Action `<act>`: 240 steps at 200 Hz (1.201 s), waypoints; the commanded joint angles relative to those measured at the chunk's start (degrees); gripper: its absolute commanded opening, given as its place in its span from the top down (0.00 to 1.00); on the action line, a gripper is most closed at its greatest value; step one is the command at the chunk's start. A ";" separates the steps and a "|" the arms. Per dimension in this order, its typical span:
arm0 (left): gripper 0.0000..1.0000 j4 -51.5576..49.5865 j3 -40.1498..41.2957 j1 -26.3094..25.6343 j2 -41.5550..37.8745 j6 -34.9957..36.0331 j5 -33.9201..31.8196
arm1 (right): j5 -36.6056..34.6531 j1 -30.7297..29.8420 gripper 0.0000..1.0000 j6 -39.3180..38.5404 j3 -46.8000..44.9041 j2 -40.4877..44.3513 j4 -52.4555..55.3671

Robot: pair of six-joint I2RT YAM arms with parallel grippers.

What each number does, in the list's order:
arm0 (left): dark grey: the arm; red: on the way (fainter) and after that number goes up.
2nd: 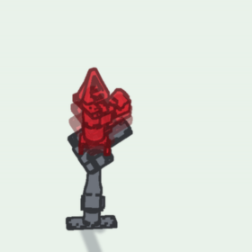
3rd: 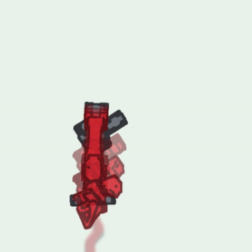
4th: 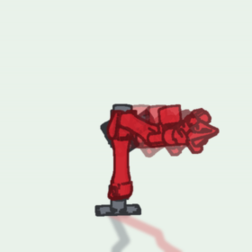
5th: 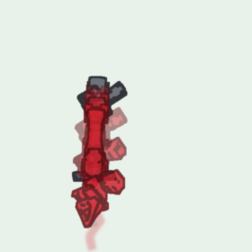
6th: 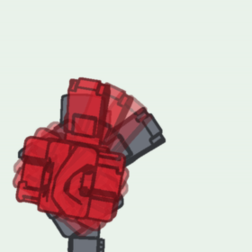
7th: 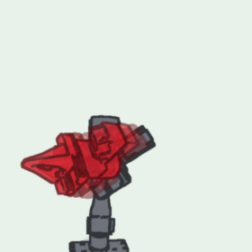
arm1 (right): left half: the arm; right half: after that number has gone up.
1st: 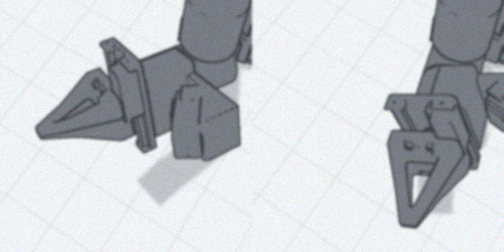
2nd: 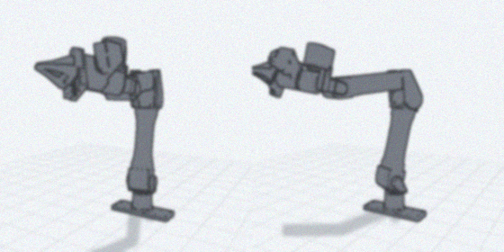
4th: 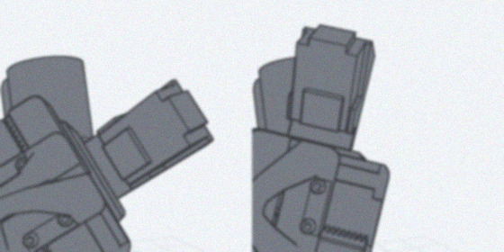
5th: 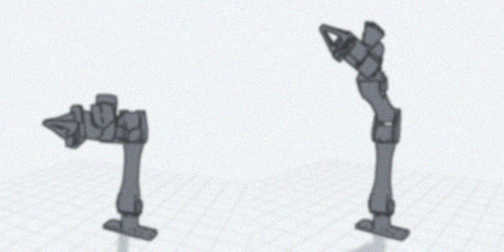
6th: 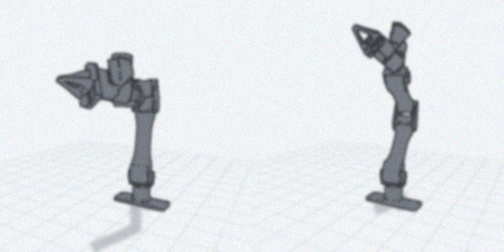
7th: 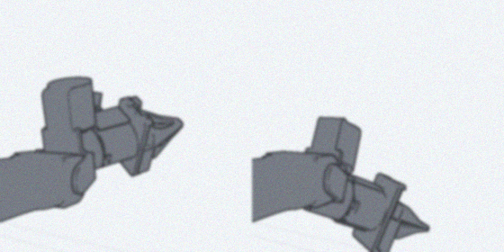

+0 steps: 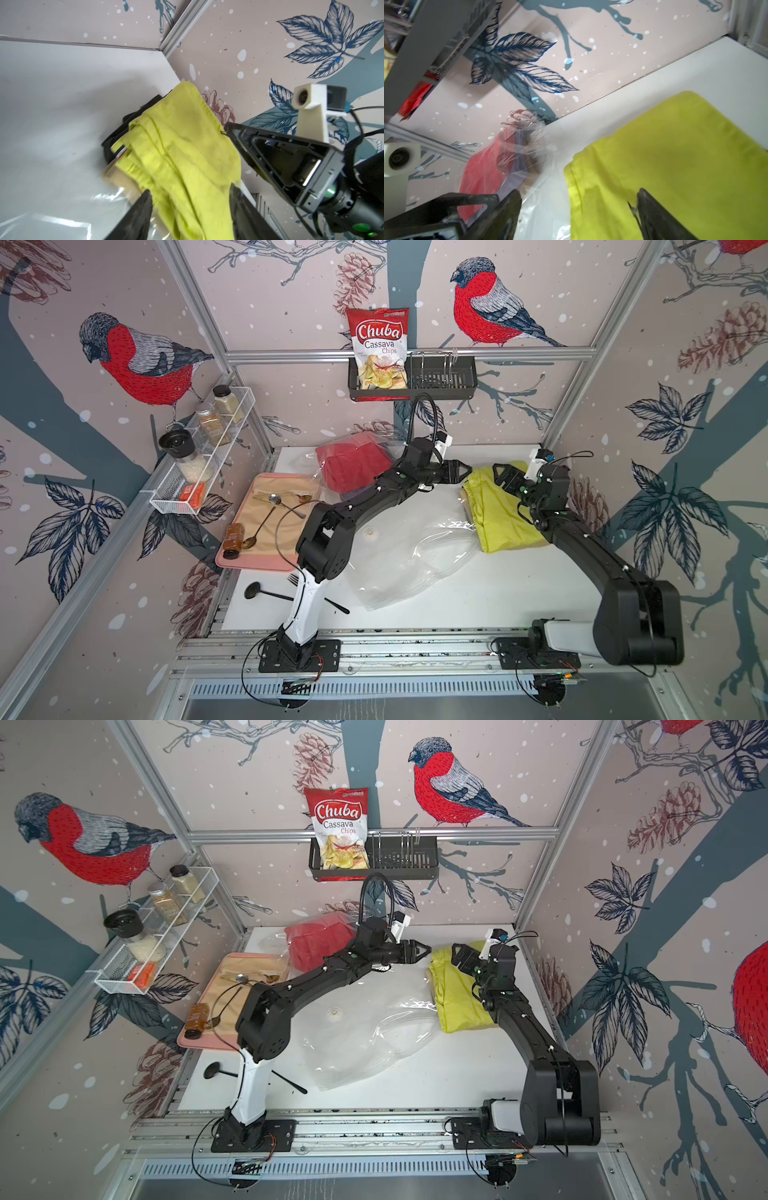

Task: Take the trousers out of the vacuum bag
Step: Place the trousers at the center of the board, then open the vacuum bag at the center of the board.

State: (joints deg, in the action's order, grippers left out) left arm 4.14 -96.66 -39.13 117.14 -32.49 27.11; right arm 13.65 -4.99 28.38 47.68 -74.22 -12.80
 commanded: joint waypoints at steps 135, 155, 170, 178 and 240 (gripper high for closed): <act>0.02 -22.84 41.60 -11.55 -36.32 17.11 -37.75 | 3.85 -18.36 0.08 10.18 -24.69 29.90 4.77; 0.03 -22.99 40.85 -12.85 -34.68 17.06 -37.45 | 3.26 -19.39 0.08 10.81 -26.74 32.68 5.35; 0.02 -22.53 40.10 -14.19 -33.06 17.24 -36.97 | 3.54 -19.52 0.08 10.82 -27.74 33.68 6.10; 0.02 -22.57 39.81 -14.98 -31.91 17.43 -37.10 | 4.15 -19.48 0.09 10.82 -28.11 33.87 6.28; 0.03 -25.16 35.03 -18.08 -23.50 16.80 -39.47 | 4.49 -21.75 0.10 10.82 -29.73 34.83 7.92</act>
State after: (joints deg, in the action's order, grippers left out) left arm -18.15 -59.68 -56.66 90.94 -15.62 -9.04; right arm 18.28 -26.13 38.98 18.31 -39.75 -5.23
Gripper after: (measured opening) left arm 0.978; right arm 0.903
